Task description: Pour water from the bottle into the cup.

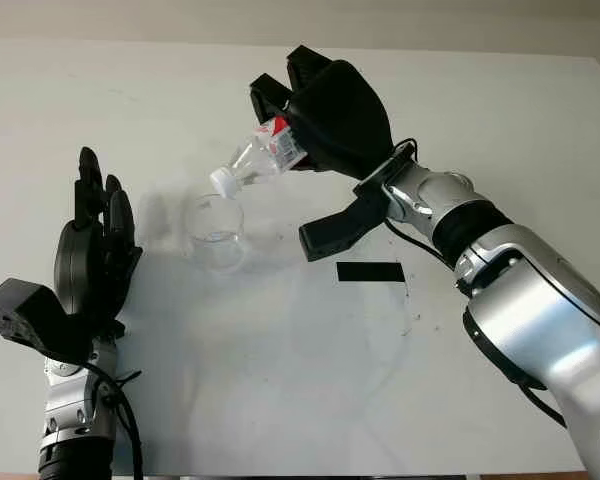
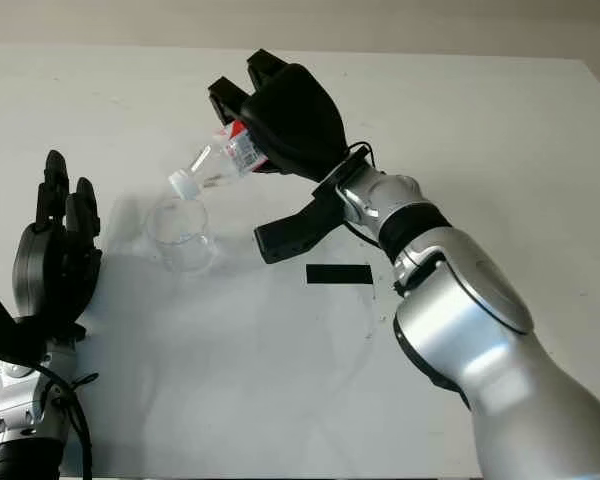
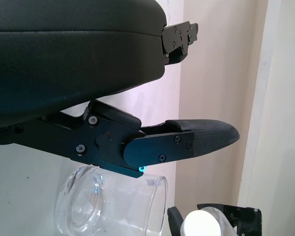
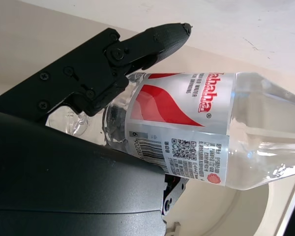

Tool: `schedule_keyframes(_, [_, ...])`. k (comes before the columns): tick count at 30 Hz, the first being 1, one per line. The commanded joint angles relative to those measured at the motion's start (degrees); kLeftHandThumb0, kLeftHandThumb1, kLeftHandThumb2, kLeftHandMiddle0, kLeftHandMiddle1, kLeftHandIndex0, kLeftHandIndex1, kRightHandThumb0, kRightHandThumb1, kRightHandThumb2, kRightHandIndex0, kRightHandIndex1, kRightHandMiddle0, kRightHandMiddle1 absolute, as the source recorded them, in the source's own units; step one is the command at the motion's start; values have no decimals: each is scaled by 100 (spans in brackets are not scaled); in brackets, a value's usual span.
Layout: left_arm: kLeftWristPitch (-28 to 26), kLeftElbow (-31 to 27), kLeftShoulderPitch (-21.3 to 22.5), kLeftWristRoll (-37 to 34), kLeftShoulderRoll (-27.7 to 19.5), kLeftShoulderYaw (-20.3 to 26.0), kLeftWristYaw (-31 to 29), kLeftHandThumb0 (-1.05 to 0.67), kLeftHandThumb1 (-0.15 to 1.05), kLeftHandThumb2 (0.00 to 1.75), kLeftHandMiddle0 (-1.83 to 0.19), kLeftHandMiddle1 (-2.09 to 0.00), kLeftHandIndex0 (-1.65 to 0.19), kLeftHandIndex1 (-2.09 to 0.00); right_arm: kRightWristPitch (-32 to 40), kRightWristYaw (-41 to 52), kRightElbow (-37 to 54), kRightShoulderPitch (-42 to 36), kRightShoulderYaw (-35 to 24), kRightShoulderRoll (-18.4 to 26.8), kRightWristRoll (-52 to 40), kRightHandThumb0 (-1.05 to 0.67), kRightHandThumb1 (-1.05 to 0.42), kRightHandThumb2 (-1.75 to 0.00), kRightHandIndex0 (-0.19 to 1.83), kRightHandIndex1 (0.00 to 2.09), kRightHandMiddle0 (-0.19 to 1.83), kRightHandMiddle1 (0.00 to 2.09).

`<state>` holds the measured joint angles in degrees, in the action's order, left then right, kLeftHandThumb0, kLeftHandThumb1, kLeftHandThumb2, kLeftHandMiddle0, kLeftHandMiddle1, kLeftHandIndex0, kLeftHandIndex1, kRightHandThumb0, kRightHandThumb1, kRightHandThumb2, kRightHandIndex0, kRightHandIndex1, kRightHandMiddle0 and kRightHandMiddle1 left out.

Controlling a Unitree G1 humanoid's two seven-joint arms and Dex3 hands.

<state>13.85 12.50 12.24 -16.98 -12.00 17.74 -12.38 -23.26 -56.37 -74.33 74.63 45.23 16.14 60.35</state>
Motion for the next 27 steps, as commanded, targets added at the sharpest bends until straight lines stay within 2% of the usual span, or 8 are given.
schedule_keyframes(1, [26, 65, -75, 28, 48, -11, 21, -74, 105, 53, 19, 0, 19, 0, 62, -126, -5, 189, 54, -7, 60, -49, -105, -30, 120, 209, 87, 209])
schedule_keyframes(11, [3, 49, -76, 0, 48, -9, 18, -73, 105, 53, 19, 0, 19, 0, 30, -520, -30, 235, 320, 20, 287, -48, -105, -26, 120, 209, 87, 209])
schedule_keyframes(16, [20, 76, -65, 16, 33, -25, -8, -73, 105, 54, 19, 0, 19, 0, -48, -432, -40, 182, 196, 0, 119, -48, -105, -26, 121, 209, 87, 209])
schedule_keyframes(19, [23, 63, -80, 52, 34, -31, 22, -73, 105, 54, 19, 0, 19, 0, -232, -136, -27, 66, -161, -52, -332, -48, -105, -28, 122, 209, 89, 209])
schedule_keyframes(25, [38, 88, -85, 10, 14, -6, -45, -73, 105, 54, 19, 0, 19, 0, -801, 1397, 145, -288, -1533, -277, -2088, -44, -105, -32, 121, 209, 94, 209])
schedule_keyframes(27, [29, 74, -94, 5, 13, -2, -48, -73, 105, 54, 19, 0, 19, 0, -906, 1738, 226, -378, -1797, -307, -2418, -42, -105, -32, 123, 209, 94, 209])
